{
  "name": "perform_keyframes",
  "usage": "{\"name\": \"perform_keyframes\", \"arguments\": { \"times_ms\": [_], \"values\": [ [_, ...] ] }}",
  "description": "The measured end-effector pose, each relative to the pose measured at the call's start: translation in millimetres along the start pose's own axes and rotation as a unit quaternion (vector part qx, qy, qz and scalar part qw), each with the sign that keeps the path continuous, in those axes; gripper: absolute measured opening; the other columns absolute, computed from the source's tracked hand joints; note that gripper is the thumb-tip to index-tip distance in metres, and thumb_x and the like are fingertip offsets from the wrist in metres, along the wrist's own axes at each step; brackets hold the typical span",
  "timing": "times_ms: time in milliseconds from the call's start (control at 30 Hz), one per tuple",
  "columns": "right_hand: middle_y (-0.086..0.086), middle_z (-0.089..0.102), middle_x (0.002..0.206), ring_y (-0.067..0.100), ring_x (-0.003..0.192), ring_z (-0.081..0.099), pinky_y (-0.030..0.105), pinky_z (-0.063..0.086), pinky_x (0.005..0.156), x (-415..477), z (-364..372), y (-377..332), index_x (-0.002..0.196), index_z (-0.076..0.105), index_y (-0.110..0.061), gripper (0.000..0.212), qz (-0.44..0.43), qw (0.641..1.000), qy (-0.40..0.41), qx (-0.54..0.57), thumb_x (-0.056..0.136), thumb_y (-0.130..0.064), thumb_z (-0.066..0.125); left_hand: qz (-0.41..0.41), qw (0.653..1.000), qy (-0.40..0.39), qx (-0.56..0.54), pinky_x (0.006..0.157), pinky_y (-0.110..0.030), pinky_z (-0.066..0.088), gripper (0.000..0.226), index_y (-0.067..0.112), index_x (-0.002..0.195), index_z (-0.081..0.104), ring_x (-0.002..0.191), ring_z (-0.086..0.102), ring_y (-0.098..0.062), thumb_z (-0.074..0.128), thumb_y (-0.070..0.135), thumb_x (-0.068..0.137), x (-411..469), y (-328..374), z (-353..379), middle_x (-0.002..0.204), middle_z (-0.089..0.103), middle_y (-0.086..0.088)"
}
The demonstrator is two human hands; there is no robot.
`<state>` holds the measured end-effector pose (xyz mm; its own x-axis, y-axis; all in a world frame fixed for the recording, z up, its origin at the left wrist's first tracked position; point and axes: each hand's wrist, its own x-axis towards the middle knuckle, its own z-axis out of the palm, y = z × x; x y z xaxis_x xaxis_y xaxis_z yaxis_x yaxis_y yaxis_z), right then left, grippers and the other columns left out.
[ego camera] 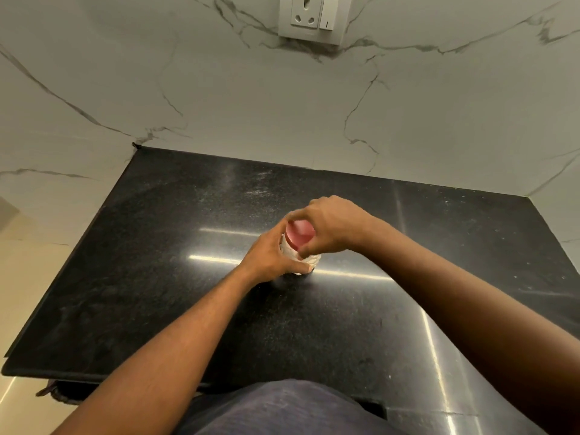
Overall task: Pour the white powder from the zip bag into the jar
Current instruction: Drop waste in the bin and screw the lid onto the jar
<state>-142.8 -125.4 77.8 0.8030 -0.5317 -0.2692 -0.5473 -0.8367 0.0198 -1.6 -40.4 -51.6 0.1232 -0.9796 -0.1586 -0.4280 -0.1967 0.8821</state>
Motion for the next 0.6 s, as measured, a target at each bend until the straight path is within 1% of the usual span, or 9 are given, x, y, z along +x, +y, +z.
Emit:
{"name": "perform_keyframes", "arguments": {
  "times_ms": [100, 167, 200, 267, 300, 367, 467, 533, 600],
  "values": [
    [0.001, 0.059, 0.065, 0.020, 0.058, 0.057, 0.029, 0.041, 0.051, 6, 5, -7, 0.071, 0.060, -0.014, 0.073, 0.131, 0.990, 0.054, -0.028, 0.090, -0.082, 0.042, 0.006, 1.000, 0.004, -0.002, 0.092, -0.036, 0.058, 0.095, 0.070, 0.125, 0.043, 0.113, 0.064, 0.001, 0.098, 0.054, 0.049, 0, -1, 1, 0.121, 0.067, 0.027],
    [0.003, 0.056, 0.062, 0.020, 0.057, 0.057, 0.032, 0.046, 0.054, 8, 5, 0, 0.064, 0.055, -0.013, 0.075, 0.159, 0.983, 0.072, -0.050, 0.096, -0.078, 0.035, 0.005, 1.000, 0.000, -0.009, 0.094, -0.039, 0.059, 0.094, 0.064, 0.127, 0.047, 0.111, 0.067, -0.002, 0.099, 0.052, 0.049, -1, -1, 0, 0.120, 0.070, 0.023],
    [0.004, 0.063, 0.072, 0.022, 0.067, 0.064, 0.036, 0.053, 0.062, 7, 4, 6, 0.073, 0.063, -0.013, 0.070, 0.135, 0.988, 0.067, -0.028, 0.097, -0.074, 0.039, 0.004, 1.000, -0.002, -0.010, 0.096, -0.041, 0.059, 0.094, 0.059, 0.128, 0.048, 0.111, 0.068, -0.004, 0.099, 0.050, 0.050, 0, -2, 0, 0.121, 0.070, 0.021],
    [0.006, 0.065, 0.129, 0.025, 0.115, 0.064, 0.042, 0.055, 0.094, 2, -4, 15, 0.127, 0.067, -0.026, 0.048, 0.040, 0.996, -0.013, 0.076, 0.093, -0.060, 0.061, 0.004, 1.000, 0.001, -0.008, 0.098, -0.042, 0.059, 0.096, 0.054, 0.131, 0.049, 0.111, 0.067, -0.004, 0.099, 0.050, 0.049, 0, -1, -1, 0.120, 0.070, 0.020],
    [0.003, 0.048, 0.154, 0.023, 0.134, 0.051, 0.043, 0.048, 0.106, -1, -9, 15, 0.145, 0.052, -0.037, 0.063, -0.011, 0.991, -0.080, 0.107, 0.087, -0.049, 0.074, 0.003, 1.000, 0.002, -0.003, 0.099, -0.041, 0.058, 0.098, 0.054, 0.132, 0.048, 0.112, 0.066, -0.003, 0.099, 0.052, 0.048, -1, -1, -1, 0.121, 0.069, 0.021],
    [0.000, 0.030, 0.166, 0.025, 0.143, 0.042, 0.044, 0.045, 0.109, -4, -7, 10, 0.150, 0.044, -0.046, 0.084, -0.067, 0.986, -0.128, 0.086, 0.078, -0.030, 0.083, 0.005, 1.000, 0.001, 0.009, 0.099, -0.041, 0.057, 0.100, 0.055, 0.134, 0.046, 0.116, 0.064, -0.007, 0.098, 0.054, 0.049, -1, -1, 0, 0.124, 0.068, 0.022],
    [0.003, 0.060, 0.139, 0.024, 0.113, 0.064, 0.036, 0.057, 0.084, -1, 6, 2, 0.143, 0.058, -0.039, 0.070, -0.074, 0.997, -0.002, -0.001, 0.077, -0.034, 0.078, 0.000, 1.000, 0.010, 0.006, 0.093, -0.034, 0.057, 0.093, 0.068, 0.123, 0.044, 0.112, 0.065, -0.002, 0.098, 0.057, 0.048, -2, 0, 1, 0.120, 0.068, 0.025],
    [-0.001, 0.071, 0.110, 0.019, 0.088, 0.066, 0.029, 0.050, 0.063, 4, 9, -1, 0.133, 0.066, -0.031, 0.063, -0.033, 0.998, 0.044, -0.024, 0.076, -0.058, 0.073, -0.002, 1.000, 0.014, 0.006, 0.086, -0.025, 0.054, 0.091, 0.074, 0.117, 0.041, 0.108, 0.063, 0.005, 0.098, 0.058, 0.048, -3, 3, 1, 0.115, 0.067, 0.030],
    [-0.001, 0.070, 0.082, 0.017, 0.065, 0.061, 0.026, 0.039, 0.051, 13, 10, -7, 0.105, 0.074, -0.020, 0.066, 0.035, 0.997, 0.065, -0.033, 0.077, -0.078, 0.062, -0.001, 1.000, 0.016, 0.014, 0.083, -0.029, 0.056, 0.092, 0.067, 0.124, 0.044, 0.110, 0.065, 0.001, 0.097, 0.056, 0.050, -3, 3, 2, 0.116, 0.068, 0.028]
  ]
}}
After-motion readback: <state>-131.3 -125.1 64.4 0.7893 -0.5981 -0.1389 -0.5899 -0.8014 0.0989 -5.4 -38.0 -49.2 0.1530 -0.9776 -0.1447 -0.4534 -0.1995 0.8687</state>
